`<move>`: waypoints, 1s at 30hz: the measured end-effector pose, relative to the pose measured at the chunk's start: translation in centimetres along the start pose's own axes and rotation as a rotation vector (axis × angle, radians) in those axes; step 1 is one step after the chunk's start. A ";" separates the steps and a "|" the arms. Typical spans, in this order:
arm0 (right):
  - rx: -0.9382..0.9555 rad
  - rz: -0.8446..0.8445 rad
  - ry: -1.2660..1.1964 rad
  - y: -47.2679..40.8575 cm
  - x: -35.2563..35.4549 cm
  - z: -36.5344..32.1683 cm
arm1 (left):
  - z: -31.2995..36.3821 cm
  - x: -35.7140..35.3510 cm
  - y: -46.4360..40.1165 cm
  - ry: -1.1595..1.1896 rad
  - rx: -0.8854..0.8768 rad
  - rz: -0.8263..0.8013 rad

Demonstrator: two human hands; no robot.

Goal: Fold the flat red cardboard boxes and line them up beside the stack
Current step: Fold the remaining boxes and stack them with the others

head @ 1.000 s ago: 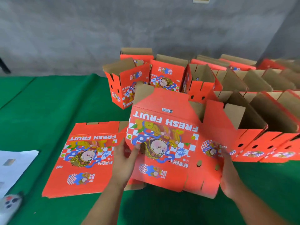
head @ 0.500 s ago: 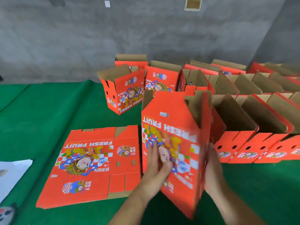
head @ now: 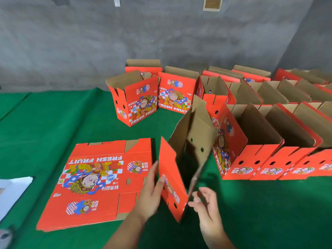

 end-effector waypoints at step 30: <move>-0.217 -0.228 0.227 -17.0 2.2 -13.9 | 12.2 0.5 5.5 -0.790 -0.469 0.162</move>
Point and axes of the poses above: each hand's wrist, its own y-axis away from the middle knuckle, its own x-axis out of the back of the hand, z = x × y, the point moved 10 cm from there along -y, towards the middle knuckle, and after that the axes turned 1 degree about -z, right-handed, at the moved point
